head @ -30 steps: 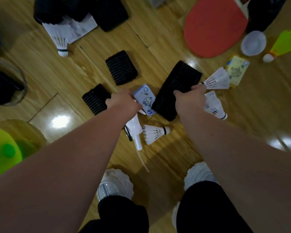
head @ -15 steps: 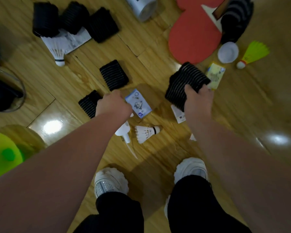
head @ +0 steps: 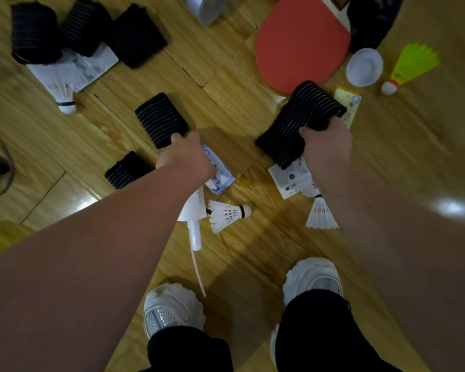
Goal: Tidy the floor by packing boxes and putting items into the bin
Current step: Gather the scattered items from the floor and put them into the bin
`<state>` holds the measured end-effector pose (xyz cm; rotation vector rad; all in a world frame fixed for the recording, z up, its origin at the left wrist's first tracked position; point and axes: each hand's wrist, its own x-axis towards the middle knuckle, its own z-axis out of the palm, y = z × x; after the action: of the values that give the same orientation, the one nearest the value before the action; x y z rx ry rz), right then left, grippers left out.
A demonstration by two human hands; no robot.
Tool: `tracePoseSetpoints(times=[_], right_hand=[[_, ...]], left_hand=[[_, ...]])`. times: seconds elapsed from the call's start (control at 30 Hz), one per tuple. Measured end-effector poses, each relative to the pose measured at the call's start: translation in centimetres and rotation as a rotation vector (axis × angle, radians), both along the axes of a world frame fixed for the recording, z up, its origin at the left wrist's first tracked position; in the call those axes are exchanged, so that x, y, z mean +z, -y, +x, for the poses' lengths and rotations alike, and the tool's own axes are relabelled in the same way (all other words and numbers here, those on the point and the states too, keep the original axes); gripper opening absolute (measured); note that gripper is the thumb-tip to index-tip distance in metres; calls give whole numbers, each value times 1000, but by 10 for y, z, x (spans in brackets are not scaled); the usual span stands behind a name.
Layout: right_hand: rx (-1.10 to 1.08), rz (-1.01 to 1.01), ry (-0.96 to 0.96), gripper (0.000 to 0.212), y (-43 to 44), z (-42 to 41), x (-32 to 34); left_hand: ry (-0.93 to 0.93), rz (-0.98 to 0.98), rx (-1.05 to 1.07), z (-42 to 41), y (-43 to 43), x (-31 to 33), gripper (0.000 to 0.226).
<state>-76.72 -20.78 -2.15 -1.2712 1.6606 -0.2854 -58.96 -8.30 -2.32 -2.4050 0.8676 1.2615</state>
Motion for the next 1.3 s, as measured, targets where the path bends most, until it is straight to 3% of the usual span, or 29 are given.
tracePoseSetpoints(times=[0.1, 0.2, 0.27, 0.33, 0.47, 0.57, 0.7, 0.93, 1.13, 1.2, 1.3], right_hand=[[-37, -4, 32, 27, -3, 3, 11], [-108, 12, 145, 36, -4, 5, 34], [-181, 72, 184, 44, -4, 0, 50], [-270, 174, 224, 48, -7, -10, 57], [-445, 416, 308, 57, -25, -28, 55], [-500, 474, 370, 58, -34, -29, 45], [-565, 516, 476, 42, -39, -19, 36], [-639, 555, 598, 32, -49, -21, 34], [-735, 547, 706, 33, -51, -30, 58], [-704, 548, 652, 34, -48, -29, 69], [-663, 537, 508, 37, -40, -25, 81]], left_hand=[[37, 120, -47, -1, 8, 2, 56], [-7, 118, -101, 5, 6, 9, 28], [2, 95, -100, 8, 2, 20, 25], [-40, 49, -19, 9, -2, 25, 37], [-188, -32, 164, -1, -5, 23, 87], [-147, 79, -52, -18, 1, 12, 100], [-50, 195, -316, -32, 5, 2, 91], [38, 242, -424, -29, 3, 3, 67], [-10, 8, -14, 2, -3, 35, 33], [-169, -15, 316, 9, -9, 50, 37], [-497, 124, 883, 1, -22, 70, 18]])
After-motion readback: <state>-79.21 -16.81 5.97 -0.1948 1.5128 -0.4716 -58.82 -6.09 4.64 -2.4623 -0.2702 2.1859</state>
